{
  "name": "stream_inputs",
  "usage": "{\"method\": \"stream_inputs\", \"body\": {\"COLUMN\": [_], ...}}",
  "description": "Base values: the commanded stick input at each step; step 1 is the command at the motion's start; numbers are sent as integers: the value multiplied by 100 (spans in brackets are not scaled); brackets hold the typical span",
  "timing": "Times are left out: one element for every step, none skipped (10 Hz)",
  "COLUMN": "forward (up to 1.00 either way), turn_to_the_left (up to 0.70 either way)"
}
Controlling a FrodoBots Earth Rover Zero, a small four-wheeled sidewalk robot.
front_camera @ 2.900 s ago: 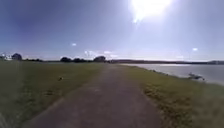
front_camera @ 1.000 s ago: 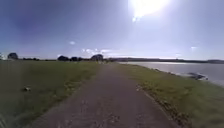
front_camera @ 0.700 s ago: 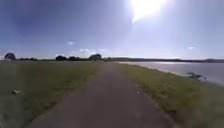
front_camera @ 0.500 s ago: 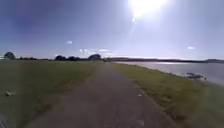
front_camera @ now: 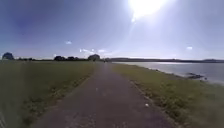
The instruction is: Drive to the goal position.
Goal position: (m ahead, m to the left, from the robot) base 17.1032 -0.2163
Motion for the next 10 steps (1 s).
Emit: {"method": "stream_inputs", "body": {"forward": [70,70,70,70,70,70,70,70,70,70], "turn_to_the_left": [0,0,0,0,0,0,0,0,0,0]}}
